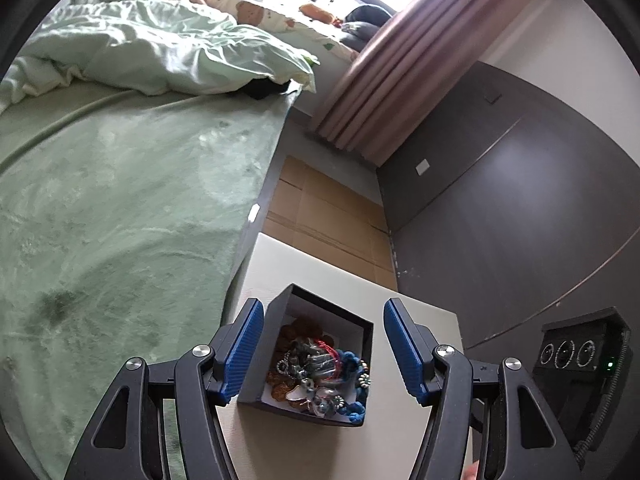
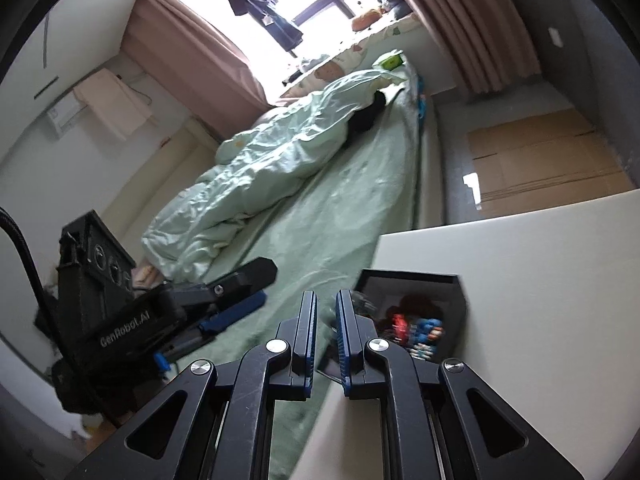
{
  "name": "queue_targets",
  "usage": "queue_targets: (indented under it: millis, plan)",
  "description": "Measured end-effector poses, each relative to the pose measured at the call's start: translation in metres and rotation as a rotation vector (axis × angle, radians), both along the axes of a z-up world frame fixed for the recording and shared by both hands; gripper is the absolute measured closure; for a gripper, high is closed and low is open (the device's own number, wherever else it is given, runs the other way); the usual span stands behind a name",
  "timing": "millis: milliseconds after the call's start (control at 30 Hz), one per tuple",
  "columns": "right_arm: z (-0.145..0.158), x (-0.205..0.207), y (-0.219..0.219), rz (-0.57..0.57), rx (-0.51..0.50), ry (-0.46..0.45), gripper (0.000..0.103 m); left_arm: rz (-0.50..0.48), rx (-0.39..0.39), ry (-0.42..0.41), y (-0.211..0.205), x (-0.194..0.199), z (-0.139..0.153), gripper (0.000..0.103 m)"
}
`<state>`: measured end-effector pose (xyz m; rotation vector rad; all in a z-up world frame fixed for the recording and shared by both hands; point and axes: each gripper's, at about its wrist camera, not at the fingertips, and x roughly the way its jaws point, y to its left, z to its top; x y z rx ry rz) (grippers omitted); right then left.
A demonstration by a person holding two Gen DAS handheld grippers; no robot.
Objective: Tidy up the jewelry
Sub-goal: 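Open both tools to release the chain and bead bracelet into the box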
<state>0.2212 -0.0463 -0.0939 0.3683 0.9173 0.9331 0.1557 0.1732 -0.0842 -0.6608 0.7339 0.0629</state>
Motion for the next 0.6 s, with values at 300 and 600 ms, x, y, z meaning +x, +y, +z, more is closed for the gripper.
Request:
queue_targets:
  millis: [300,600]
  plan:
    - [0.002,-0.005,-0.022,-0.066,-0.065,-0.009,0.051,0.006,0.009,0.015,0.002,-0.003,0.001,0.016]
    - [0.021,-0.020,-0.067,-0.150,-0.159,-0.038,0.024,-0.017,0.091,0.018,-0.035,-0.005,0.015,0.010]
